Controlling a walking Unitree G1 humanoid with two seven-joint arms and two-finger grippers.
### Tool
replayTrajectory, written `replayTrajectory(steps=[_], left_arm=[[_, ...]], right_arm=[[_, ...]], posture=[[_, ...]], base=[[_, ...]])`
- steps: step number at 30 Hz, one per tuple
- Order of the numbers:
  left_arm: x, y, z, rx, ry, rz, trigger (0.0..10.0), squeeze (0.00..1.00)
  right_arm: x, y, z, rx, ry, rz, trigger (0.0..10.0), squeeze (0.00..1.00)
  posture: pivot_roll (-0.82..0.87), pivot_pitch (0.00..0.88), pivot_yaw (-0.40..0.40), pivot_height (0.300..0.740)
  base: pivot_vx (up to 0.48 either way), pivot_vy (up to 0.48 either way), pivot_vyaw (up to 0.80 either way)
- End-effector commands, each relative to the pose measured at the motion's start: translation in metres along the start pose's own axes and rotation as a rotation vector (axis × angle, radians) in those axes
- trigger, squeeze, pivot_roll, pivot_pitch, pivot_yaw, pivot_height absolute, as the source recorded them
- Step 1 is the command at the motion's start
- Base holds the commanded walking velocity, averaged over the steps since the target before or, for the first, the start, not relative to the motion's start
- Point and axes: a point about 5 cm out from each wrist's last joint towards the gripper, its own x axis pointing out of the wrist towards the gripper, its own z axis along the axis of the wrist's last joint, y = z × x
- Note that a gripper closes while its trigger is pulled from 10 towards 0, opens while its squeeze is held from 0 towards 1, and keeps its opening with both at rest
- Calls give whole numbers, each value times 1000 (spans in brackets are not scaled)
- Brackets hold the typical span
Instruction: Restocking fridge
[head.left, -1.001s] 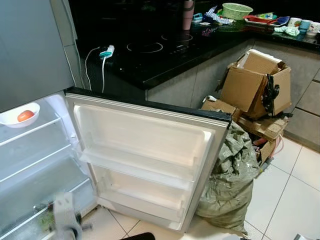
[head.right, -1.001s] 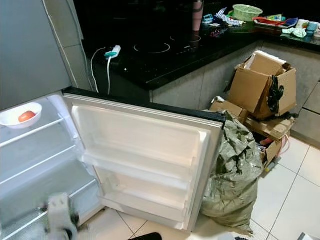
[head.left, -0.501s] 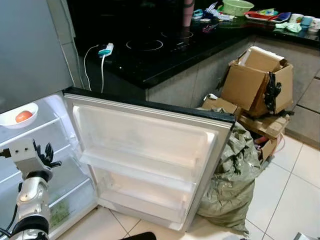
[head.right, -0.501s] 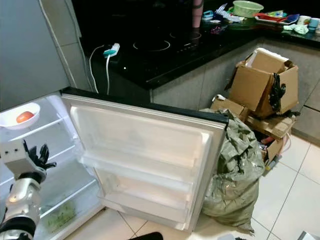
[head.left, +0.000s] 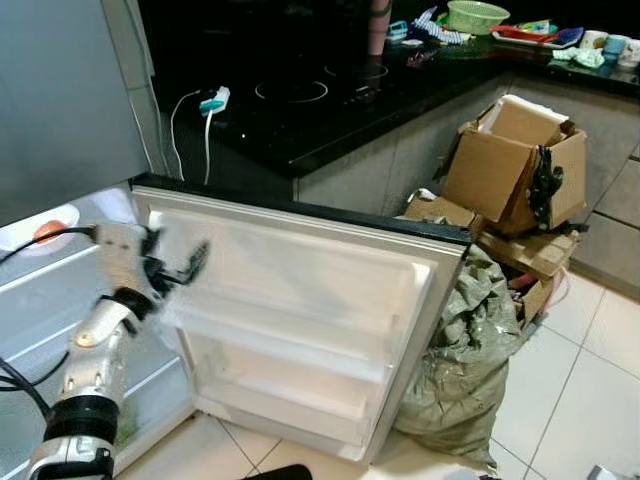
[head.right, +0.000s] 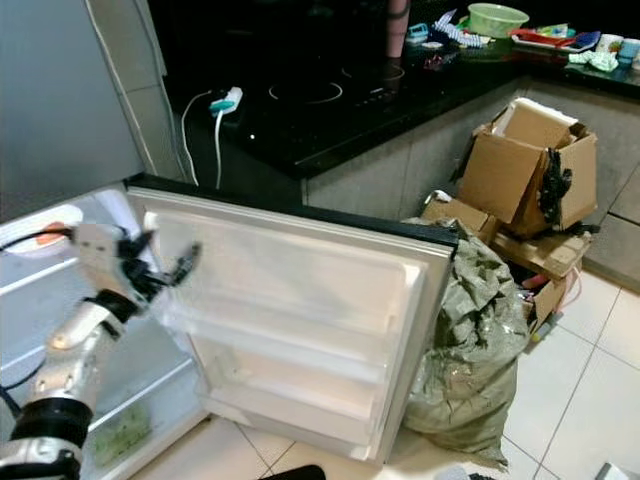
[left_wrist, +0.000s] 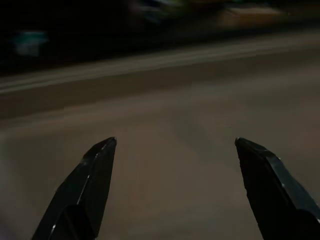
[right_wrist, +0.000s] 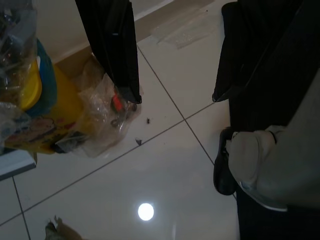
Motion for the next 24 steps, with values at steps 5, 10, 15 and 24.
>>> replayTrajectory(steps=[5,10,15,24], left_arm=[[8,-22,-23,179,239,-260,10000,1000],[11,-32,-31,391,415,-487,10000,0],[23,-36,-22,496,476,-641,10000,0],[27,-50,-30,584,583,-832,10000,0]], right_arm=[[0,3,-3,17,8,5,10000,0],[0,4,-4,23,11,6,10000,0],[0,6,-5,36,11,6,10000,0],[0,8,-7,48,13,9,10000,0]], posture=[[-54,0,-1,740],[-61,2,10,740],[-66,3,18,740],[-70,7,23,740]], base=[[0,0,0],[0,0,0],[0,0,0],[0,0,0]])
